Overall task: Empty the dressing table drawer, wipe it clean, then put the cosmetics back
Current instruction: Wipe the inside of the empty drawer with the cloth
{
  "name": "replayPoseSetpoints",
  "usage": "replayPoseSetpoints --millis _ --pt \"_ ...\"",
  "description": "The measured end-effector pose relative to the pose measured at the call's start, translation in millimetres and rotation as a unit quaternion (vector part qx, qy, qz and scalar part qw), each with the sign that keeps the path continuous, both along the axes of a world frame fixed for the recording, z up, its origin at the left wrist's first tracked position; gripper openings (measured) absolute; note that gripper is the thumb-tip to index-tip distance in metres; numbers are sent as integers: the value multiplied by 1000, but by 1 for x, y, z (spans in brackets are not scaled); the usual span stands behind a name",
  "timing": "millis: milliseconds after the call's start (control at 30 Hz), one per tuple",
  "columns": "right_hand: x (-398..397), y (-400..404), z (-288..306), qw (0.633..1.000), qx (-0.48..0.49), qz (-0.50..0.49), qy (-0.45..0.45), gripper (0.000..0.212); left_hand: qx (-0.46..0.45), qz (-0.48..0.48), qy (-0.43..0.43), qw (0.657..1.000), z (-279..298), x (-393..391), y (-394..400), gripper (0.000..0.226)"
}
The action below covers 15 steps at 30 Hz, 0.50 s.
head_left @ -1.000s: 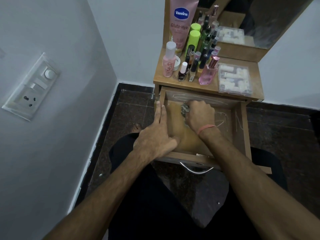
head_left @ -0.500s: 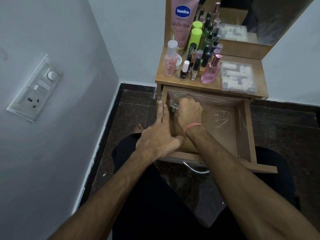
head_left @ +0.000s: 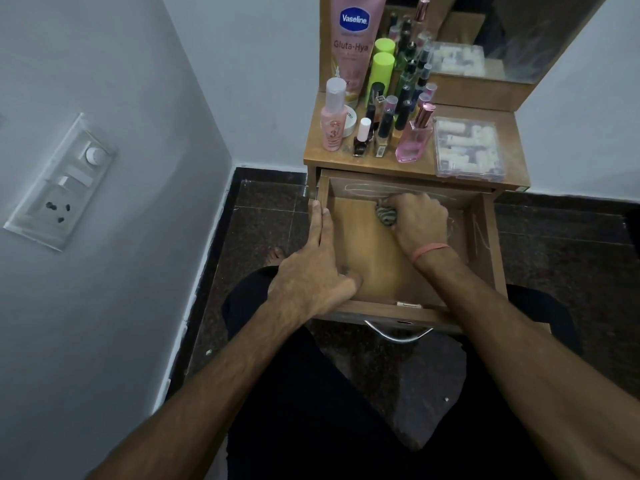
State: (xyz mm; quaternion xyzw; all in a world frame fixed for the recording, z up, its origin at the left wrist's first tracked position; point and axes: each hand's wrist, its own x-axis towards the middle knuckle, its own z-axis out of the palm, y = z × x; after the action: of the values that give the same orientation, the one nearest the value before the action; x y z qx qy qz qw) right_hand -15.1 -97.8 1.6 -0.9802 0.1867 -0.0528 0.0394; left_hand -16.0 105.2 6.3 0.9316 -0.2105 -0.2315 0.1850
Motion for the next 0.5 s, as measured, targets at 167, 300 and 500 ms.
replayPoseSetpoints --millis 167,300,500 --pt "23 44 -4 996 67 56 -22 27 5 4 -5 1000 0 -1 -4 123" --pt "30 58 -5 993 81 76 -29 25 9 6 -5 1000 1 -1 -5 123" --pt "11 15 5 997 40 63 7 33 8 -2 -10 1000 0 -1 1 116"
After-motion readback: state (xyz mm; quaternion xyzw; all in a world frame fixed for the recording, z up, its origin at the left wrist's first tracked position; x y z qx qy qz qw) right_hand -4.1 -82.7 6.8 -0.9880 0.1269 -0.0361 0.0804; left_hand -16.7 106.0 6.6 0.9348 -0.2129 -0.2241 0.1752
